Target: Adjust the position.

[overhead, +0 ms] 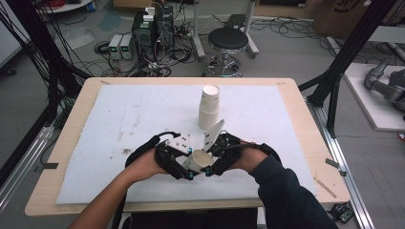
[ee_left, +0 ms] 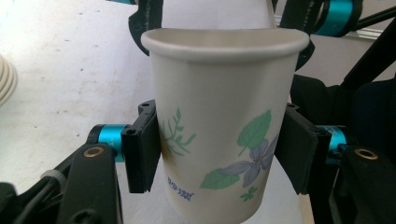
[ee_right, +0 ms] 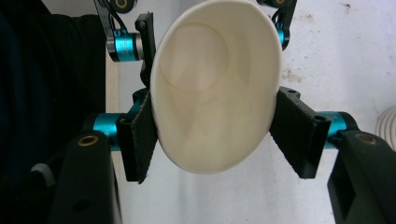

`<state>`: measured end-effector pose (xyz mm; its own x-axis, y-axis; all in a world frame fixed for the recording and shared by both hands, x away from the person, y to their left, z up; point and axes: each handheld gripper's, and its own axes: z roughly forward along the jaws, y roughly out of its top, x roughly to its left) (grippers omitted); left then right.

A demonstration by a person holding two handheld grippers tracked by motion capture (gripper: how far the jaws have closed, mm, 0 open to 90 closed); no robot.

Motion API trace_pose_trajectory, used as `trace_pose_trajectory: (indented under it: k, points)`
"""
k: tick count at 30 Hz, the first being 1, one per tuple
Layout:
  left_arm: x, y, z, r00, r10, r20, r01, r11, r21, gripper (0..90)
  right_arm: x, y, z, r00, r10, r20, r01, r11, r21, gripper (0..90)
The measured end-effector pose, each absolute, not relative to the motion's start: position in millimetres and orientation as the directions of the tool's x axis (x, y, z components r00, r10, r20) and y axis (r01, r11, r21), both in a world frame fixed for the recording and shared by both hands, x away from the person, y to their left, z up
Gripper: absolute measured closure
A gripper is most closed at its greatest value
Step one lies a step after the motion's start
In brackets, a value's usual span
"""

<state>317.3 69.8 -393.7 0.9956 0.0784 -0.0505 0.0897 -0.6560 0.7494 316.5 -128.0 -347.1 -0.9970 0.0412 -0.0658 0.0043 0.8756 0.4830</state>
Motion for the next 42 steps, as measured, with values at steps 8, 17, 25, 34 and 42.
trace_pose_trajectory:
  k: [8, 17, 25, 34, 42]
  points:
    - [320, 80, -397, 0.988, 0.134, -0.076, 0.141, -0.585, 0.799, 36.0, 321, -136, -344, -0.994, 0.105, -0.012, 0.078, 0.808, 0.583, 24.1]
    - [322, 108, -409, 0.962, 0.254, -0.105, 0.219, -0.479, 0.85, 33.7, 319, -178, -337, -0.967, 0.253, 0.007, 0.161, 0.595, 0.787, 21.6]
    - [320, 131, -417, 0.934, 0.336, -0.12, 0.245, -0.361, 0.9, 32.8, 316, -217, -348, -0.91, 0.415, -0.012, 0.208, 0.48, 0.852, 21.6]
    - [317, 157, -423, 0.893, 0.442, -0.082, 0.196, -0.218, 0.956, 32.2, 309, -253, -379, -0.812, 0.581, -0.044, 0.244, 0.408, 0.88, 21.2]
    - [315, 171, -423, 0.864, 0.499, -0.064, 0.155, -0.143, 0.978, 32.0, 303, -265, -396, -0.765, 0.641, -0.052, 0.259, 0.38, 0.888, 21.2]
